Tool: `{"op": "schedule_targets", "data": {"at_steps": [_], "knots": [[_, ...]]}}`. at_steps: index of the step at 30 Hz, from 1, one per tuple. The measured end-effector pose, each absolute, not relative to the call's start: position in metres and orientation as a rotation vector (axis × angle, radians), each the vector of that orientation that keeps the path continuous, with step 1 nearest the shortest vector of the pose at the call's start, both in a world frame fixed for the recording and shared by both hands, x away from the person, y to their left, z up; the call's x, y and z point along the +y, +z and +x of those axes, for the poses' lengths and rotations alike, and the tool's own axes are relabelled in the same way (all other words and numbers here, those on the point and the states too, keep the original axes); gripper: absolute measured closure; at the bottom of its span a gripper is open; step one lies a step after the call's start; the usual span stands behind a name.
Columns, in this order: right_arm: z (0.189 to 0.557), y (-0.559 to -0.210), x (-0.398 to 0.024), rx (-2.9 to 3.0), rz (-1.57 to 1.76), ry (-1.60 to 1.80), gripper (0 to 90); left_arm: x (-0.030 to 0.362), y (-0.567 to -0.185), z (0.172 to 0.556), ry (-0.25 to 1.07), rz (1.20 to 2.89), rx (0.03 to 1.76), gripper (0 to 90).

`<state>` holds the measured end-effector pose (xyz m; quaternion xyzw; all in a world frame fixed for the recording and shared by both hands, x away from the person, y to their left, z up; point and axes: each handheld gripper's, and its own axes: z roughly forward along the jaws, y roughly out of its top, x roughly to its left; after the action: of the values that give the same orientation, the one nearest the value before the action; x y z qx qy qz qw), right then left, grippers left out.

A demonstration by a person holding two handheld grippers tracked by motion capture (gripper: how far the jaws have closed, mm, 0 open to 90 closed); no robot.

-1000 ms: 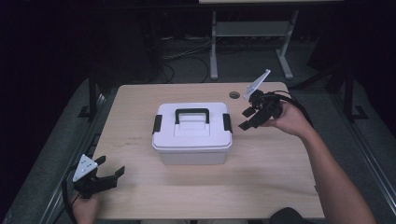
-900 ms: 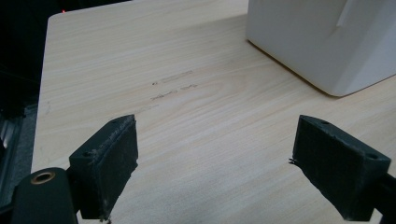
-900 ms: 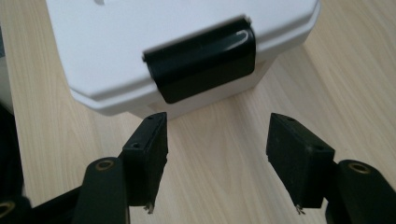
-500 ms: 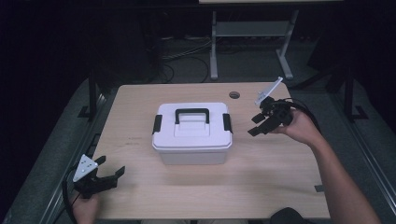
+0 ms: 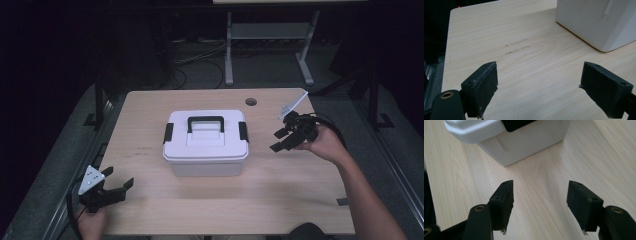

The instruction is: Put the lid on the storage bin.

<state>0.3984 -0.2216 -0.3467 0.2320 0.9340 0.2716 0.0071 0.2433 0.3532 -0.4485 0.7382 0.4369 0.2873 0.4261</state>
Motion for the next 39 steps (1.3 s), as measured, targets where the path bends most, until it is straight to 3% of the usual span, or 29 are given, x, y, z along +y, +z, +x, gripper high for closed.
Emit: {"op": "schedule_targets", "data": {"at_steps": [39], "knots": [[0.37, -0.408, -0.265, 2.937, 0.911, 0.875, 37.9, 0.35, -0.449, 0.245, 0.723, 1.863, 1.079, 13.4]]}}
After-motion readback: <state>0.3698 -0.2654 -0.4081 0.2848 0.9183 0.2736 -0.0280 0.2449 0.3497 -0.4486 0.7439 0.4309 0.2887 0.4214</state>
